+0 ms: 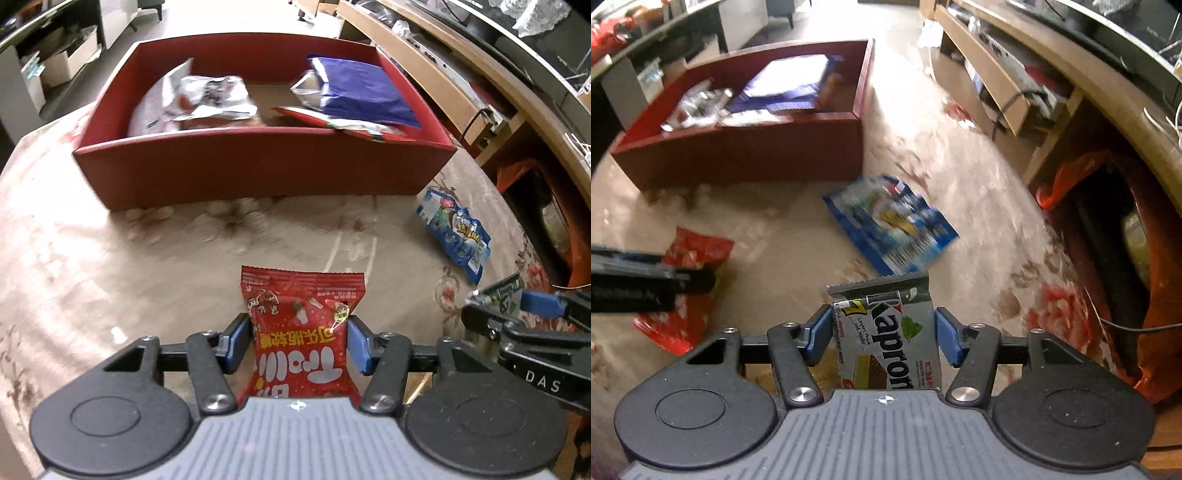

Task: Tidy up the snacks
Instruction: 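Grasp the red Trolli bag with left tool while right tool grasps the Kaprons wafer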

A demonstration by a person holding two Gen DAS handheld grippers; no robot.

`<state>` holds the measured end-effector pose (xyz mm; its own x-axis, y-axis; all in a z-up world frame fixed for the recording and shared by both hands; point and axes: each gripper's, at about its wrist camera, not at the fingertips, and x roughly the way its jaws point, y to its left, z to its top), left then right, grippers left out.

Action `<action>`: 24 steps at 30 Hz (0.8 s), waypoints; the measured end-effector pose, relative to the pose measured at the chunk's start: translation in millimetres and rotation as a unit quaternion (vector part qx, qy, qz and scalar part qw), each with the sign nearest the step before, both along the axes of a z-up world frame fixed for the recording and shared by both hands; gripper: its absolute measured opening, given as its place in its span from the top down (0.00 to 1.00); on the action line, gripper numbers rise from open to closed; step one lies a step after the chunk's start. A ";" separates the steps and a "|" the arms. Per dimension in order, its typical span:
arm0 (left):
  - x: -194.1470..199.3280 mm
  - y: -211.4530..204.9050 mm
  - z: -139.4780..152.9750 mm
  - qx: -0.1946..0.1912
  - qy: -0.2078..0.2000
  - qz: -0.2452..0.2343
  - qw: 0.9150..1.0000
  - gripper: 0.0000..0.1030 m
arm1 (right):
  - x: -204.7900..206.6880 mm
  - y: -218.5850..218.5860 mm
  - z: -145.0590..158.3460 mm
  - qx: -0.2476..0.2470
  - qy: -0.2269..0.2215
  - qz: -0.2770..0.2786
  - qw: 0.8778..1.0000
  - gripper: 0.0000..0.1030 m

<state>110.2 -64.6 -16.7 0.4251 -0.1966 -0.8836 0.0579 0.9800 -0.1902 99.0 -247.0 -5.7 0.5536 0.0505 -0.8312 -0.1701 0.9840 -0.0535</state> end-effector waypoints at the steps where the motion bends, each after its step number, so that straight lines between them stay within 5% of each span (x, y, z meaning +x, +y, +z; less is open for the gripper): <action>1: -3.5 5.0 0.4 -0.002 0.001 0.003 1.000 0.46 | -1.9 4.9 3.0 0.004 -0.005 0.005 1.000 0.37; 7: -13.2 23.7 -8.6 0.006 0.011 0.022 1.000 0.44 | -4.0 39.5 2.6 0.003 -0.010 0.044 0.999 0.37; 11: -14.1 28.9 -10.4 0.002 0.007 0.027 1.000 0.35 | 4.1 57.7 -4.3 -0.008 0.000 0.057 0.998 0.36; 18: -8.4 21.7 -14.2 0.007 0.006 0.021 1.000 0.17 | 6.4 54.9 -16.9 -0.009 0.031 0.063 0.998 0.20; 24: -13.2 12.5 -15.6 0.045 -0.008 0.010 0.999 0.29 | 9.3 57.1 -24.2 -0.023 0.037 0.061 0.997 0.36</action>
